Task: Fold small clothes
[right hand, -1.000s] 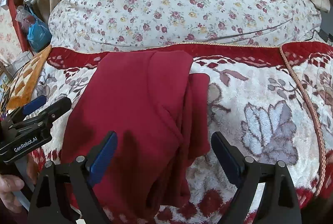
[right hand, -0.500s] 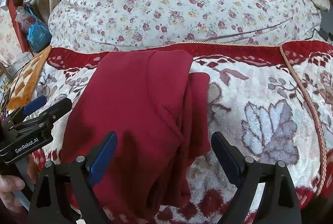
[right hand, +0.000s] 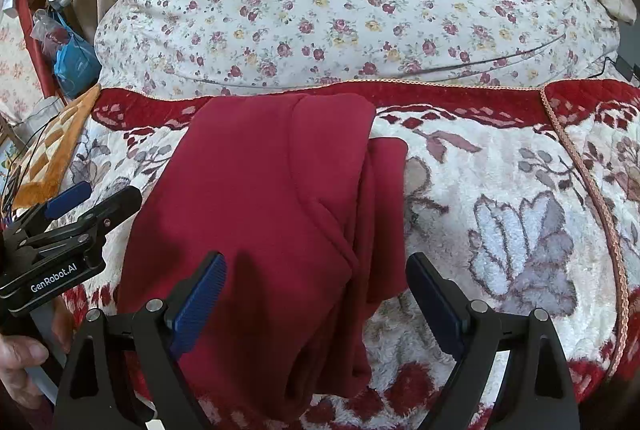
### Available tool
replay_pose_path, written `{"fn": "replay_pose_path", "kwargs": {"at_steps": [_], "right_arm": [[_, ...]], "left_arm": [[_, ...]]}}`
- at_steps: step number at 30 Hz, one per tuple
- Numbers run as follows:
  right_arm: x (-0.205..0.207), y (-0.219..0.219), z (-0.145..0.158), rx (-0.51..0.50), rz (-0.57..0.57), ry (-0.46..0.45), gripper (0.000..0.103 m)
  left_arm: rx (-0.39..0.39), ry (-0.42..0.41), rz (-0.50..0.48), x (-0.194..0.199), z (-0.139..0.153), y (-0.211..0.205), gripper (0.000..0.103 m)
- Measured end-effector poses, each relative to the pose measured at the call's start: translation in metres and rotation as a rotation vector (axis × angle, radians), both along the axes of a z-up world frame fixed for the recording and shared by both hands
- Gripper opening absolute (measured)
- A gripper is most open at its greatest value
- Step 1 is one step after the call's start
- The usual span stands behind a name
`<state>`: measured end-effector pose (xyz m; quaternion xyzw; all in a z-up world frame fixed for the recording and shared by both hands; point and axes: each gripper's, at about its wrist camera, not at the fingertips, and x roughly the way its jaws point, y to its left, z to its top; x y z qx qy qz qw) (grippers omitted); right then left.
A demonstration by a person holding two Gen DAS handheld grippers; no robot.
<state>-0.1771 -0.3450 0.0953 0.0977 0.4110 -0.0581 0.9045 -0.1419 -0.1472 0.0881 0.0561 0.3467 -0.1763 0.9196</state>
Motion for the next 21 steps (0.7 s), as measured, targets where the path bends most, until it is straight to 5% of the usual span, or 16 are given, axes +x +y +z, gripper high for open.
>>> {"fn": "replay_pose_path", "kwargs": {"at_steps": [21], "right_arm": [[0.002, 0.0039, -0.0011, -0.005, 0.011, 0.006, 0.094]], "left_arm": [[0.003, 0.003, -0.002, 0.0002, -0.0004, -0.0013, 0.095]]}}
